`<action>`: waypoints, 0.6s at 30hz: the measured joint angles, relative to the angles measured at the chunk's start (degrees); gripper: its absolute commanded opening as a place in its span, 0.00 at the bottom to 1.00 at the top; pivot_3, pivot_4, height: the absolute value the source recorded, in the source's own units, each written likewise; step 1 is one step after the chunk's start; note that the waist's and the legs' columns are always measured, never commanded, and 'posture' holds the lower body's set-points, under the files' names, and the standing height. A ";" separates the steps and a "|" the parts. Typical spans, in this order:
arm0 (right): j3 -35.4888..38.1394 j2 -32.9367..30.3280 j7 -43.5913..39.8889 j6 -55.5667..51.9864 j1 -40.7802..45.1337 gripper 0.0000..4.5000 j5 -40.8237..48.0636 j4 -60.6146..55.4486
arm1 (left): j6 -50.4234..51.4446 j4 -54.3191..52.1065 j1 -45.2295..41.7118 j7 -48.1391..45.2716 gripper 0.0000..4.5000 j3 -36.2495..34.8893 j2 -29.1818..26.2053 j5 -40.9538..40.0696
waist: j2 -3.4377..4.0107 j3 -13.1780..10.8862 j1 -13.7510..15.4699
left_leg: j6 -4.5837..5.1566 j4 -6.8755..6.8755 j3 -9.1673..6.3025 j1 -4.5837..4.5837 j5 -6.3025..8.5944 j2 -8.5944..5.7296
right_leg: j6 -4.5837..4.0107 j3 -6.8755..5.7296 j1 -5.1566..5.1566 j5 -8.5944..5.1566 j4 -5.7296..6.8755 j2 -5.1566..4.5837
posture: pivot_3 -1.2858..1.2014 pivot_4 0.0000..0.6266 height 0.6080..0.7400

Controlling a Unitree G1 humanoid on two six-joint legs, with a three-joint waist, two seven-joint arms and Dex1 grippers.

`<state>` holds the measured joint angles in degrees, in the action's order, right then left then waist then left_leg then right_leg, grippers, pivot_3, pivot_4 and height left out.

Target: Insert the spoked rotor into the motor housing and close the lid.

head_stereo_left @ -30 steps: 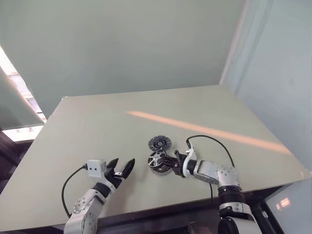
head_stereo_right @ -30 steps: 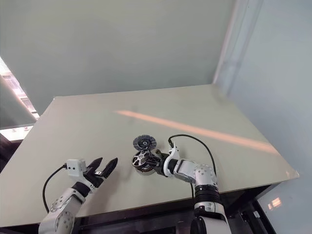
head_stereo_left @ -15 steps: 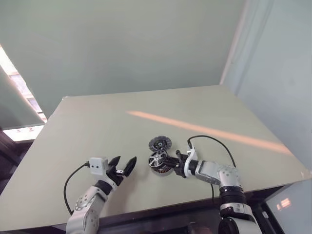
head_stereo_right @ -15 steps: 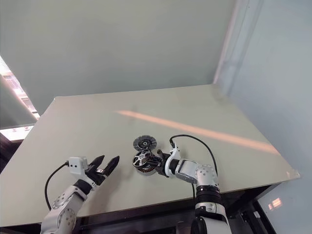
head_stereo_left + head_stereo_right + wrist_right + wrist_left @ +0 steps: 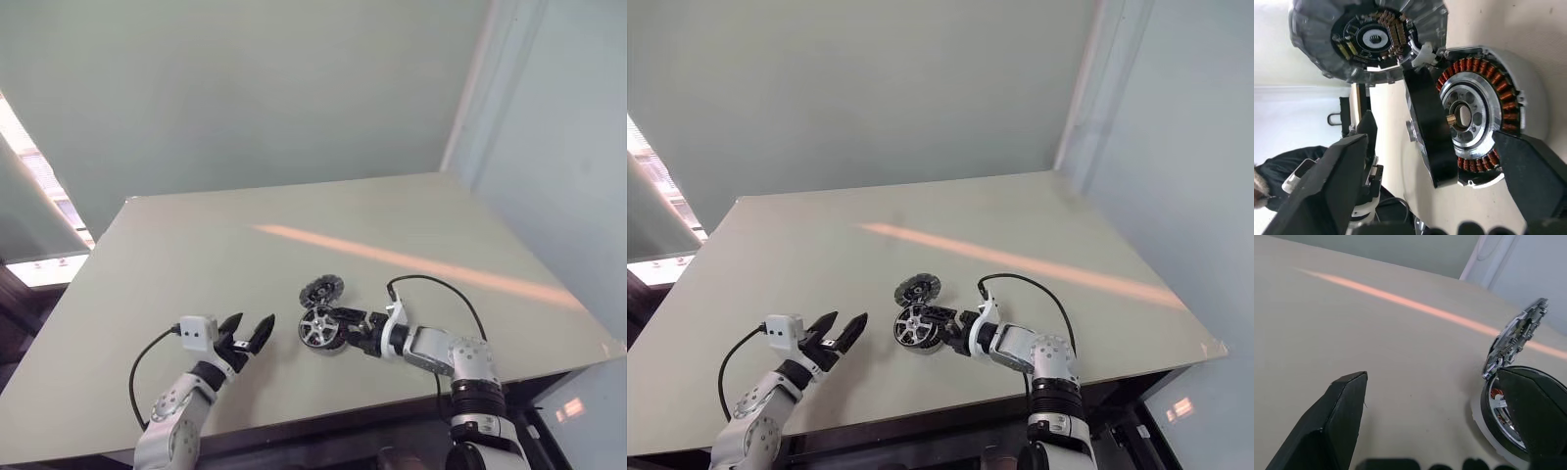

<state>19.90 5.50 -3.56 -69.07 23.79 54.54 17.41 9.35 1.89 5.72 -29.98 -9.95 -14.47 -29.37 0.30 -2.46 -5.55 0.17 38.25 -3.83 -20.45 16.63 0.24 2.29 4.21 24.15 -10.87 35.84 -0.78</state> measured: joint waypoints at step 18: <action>-3.09 -0.61 -1.92 -4.50 -2.29 0.98 -0.63 -8.08 | -0.04 0.78 -1.00 -0.82 1.00 0.05 1.12 0.74 | 0.01 0.00 -0.04 | 0.00 0.00 -0.01 -0.08 0.00 0.00 | 0.00 0.00 0.06 0.00 -0.01 0.00 | 0.52 0.00 1.00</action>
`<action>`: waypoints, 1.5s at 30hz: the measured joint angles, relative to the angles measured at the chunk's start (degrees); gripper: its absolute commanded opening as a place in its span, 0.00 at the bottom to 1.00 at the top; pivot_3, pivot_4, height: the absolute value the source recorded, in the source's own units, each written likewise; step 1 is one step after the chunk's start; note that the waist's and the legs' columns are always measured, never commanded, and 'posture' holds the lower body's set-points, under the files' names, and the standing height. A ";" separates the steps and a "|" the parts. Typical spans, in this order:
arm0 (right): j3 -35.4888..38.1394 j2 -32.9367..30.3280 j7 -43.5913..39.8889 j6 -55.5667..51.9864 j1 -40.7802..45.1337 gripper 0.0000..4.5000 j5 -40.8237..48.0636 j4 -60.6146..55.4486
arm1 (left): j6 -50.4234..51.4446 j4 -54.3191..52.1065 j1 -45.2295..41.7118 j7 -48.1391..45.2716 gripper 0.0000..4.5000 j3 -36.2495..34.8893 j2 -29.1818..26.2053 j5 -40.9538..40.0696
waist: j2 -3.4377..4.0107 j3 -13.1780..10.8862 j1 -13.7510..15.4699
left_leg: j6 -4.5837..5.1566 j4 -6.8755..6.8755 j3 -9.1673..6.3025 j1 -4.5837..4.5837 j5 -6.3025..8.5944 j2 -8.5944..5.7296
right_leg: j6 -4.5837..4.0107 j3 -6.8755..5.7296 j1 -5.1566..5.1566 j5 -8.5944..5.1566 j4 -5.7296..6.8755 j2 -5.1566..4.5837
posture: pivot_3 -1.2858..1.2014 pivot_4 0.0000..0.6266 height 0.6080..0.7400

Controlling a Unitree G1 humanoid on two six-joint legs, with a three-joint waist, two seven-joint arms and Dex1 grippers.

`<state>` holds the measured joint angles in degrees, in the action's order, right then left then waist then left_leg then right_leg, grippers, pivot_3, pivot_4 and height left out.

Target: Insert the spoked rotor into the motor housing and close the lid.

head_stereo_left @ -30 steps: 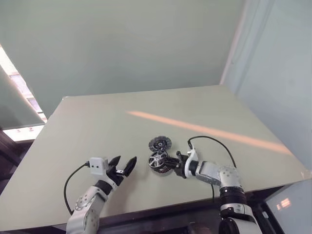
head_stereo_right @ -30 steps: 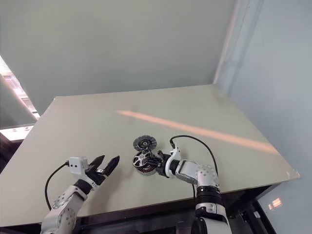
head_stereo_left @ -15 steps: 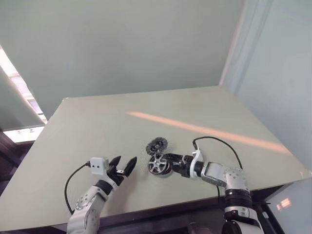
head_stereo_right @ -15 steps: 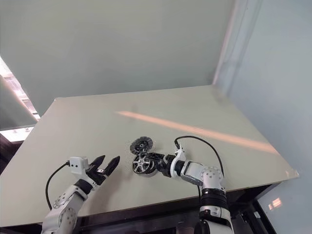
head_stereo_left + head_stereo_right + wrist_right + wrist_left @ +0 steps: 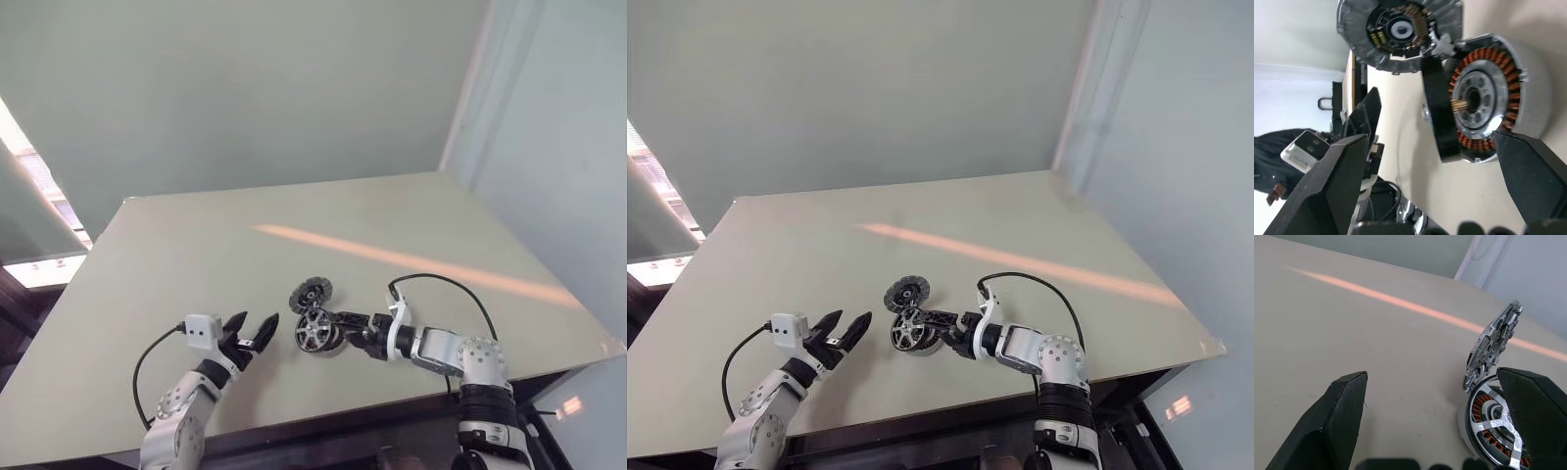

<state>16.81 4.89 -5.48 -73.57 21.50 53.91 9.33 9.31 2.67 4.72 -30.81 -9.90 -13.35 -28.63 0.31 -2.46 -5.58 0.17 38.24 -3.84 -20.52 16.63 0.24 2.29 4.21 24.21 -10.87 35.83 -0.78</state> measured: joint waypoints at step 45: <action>3.23 1.44 -3.40 1.83 2.57 0.09 -5.40 4.80 | 0.01 0.14 1.69 -0.23 1.00 -2.08 0.02 0.92 | 0.01 0.02 0.06 | 0.00 0.00 -0.01 -0.02 0.00 -0.02 | 0.00 -0.01 0.02 0.00 0.00 -0.02 | 0.52 0.00 1.00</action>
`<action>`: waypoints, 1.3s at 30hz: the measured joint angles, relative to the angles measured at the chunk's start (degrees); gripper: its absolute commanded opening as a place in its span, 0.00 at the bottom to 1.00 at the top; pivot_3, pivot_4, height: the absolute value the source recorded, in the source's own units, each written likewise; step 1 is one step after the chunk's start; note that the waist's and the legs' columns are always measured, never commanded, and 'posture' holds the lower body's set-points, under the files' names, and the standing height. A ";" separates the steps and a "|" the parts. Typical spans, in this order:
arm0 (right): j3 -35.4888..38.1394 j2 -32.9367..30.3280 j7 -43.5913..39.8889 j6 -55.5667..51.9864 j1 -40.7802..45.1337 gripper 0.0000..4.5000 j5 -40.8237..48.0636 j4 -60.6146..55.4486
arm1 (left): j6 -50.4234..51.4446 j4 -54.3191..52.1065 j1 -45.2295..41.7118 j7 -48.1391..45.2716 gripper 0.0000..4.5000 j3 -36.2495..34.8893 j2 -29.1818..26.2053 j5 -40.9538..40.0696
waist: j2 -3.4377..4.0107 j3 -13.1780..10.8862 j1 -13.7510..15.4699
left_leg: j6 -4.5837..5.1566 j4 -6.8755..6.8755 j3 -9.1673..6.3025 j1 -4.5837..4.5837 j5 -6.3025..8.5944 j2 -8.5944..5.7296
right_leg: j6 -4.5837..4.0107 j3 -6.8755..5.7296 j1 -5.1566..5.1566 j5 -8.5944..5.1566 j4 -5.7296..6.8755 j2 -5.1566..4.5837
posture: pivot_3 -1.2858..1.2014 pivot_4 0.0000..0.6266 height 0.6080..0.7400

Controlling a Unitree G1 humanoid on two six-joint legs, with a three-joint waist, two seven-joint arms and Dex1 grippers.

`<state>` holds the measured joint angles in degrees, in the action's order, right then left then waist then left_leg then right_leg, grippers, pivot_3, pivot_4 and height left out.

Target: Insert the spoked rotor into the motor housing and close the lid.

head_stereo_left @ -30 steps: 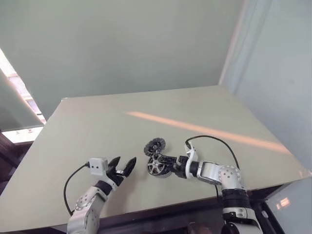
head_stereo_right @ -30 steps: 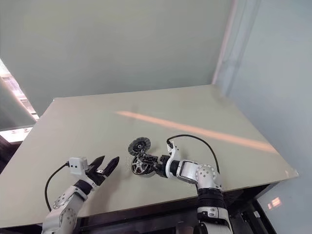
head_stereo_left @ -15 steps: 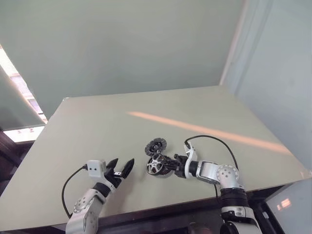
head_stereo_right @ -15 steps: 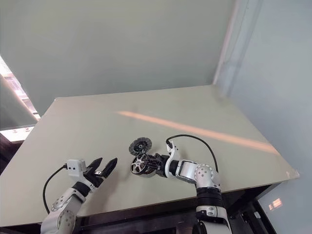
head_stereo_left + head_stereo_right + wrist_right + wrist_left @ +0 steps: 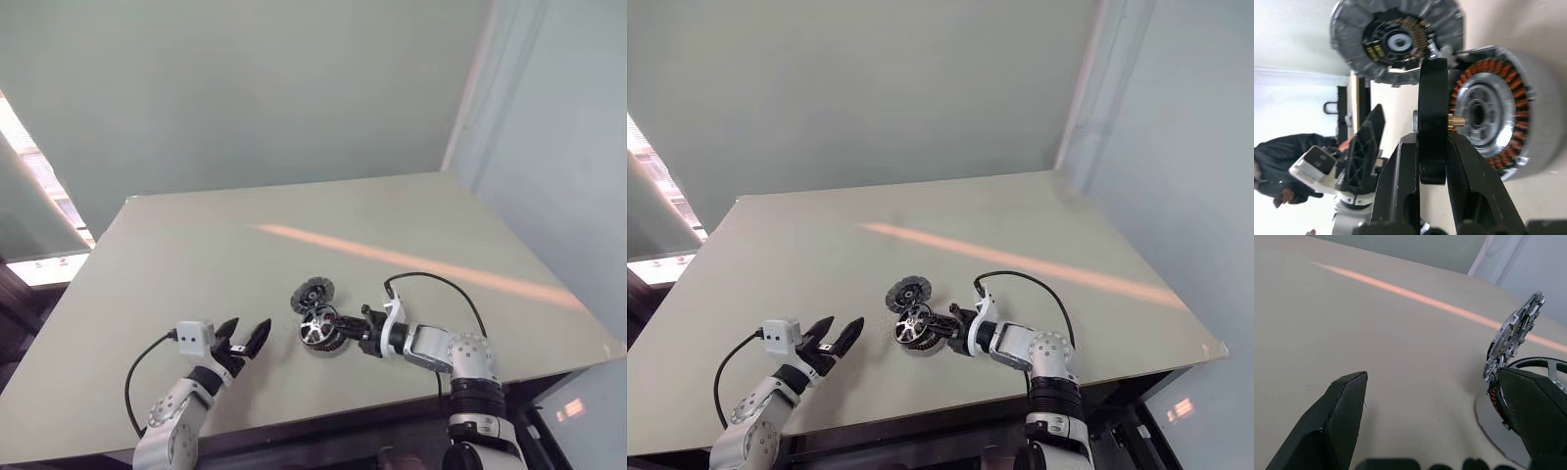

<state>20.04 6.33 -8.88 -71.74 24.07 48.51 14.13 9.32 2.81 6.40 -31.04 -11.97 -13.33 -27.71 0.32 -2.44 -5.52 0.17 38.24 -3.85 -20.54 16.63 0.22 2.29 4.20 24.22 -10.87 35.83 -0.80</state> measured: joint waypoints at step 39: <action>-2.12 1.16 -0.75 2.09 0.22 0.25 -1.92 0.79 | 0.02 0.00 -0.16 -0.08 1.00 0.15 0.59 0.27 | 0.00 0.00 -0.13 | 0.00 0.00 0.01 0.03 0.00 0.03 | 0.00 0.00 0.01 0.00 0.03 0.04 | 0.52 0.00 1.00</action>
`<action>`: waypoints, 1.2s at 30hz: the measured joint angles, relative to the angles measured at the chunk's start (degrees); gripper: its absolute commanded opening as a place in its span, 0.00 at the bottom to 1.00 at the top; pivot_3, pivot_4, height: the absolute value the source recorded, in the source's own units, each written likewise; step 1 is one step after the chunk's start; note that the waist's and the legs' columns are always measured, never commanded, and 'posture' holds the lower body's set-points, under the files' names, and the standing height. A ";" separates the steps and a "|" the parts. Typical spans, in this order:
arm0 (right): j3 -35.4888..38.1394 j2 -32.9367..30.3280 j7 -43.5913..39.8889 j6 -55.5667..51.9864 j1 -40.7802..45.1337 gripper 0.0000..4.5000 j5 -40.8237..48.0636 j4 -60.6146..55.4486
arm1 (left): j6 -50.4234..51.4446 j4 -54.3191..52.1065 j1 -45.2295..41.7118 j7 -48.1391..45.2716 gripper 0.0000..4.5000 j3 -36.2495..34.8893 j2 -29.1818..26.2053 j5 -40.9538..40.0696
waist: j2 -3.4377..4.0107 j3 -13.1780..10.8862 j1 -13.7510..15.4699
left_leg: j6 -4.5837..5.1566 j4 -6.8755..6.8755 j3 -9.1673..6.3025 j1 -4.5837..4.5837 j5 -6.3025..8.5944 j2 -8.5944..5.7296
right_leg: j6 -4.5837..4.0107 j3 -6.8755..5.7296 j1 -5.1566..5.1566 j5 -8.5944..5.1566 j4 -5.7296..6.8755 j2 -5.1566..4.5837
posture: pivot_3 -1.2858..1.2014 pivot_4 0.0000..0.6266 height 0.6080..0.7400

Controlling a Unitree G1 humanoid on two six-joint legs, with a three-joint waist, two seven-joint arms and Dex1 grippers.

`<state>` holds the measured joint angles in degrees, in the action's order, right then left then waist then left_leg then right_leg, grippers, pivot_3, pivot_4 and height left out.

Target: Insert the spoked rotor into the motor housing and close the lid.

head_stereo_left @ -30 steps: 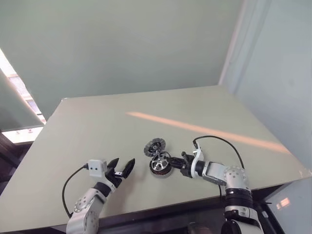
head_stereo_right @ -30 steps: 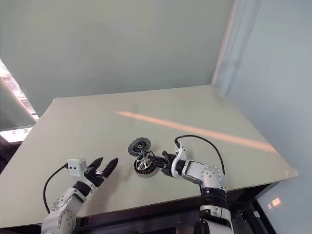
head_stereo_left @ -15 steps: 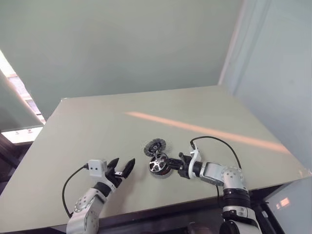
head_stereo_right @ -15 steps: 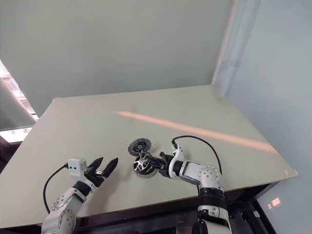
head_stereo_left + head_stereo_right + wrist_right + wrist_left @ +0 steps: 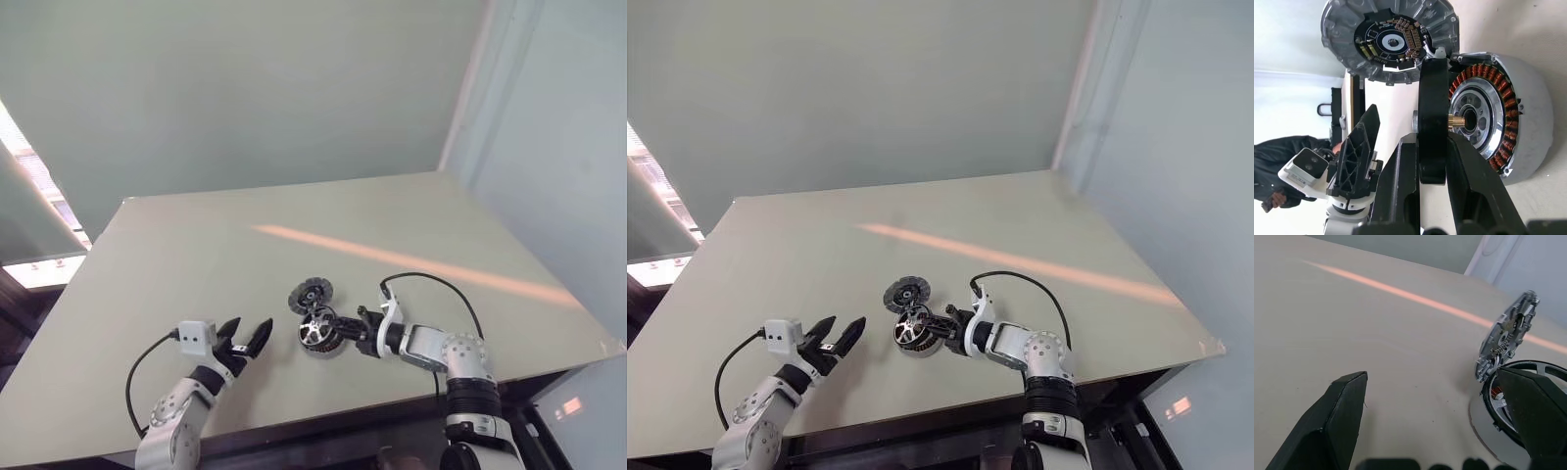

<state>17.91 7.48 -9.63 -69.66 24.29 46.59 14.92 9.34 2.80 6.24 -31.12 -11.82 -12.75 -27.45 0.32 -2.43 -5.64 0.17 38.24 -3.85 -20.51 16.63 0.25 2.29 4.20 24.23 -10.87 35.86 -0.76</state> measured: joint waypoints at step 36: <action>-33.32 -18.05 -16.89 28.51 -7.17 0.29 -21.85 -19.86 | -0.01 0.28 -0.29 -0.22 1.00 0.96 -0.14 0.07 | -0.03 0.00 0.10 | -0.01 0.02 0.03 0.01 0.00 0.00 | 0.00 0.00 0.00 -0.01 -0.01 0.00 | 0.52 0.00 1.00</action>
<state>-15.40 -10.57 -26.53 -41.15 17.12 24.74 -4.94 9.33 3.09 5.95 -31.34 -10.86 -12.89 -27.37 0.29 -2.43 -5.55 0.15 38.26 -3.82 -20.50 16.63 0.25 2.29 4.20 24.24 -10.87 35.85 -0.77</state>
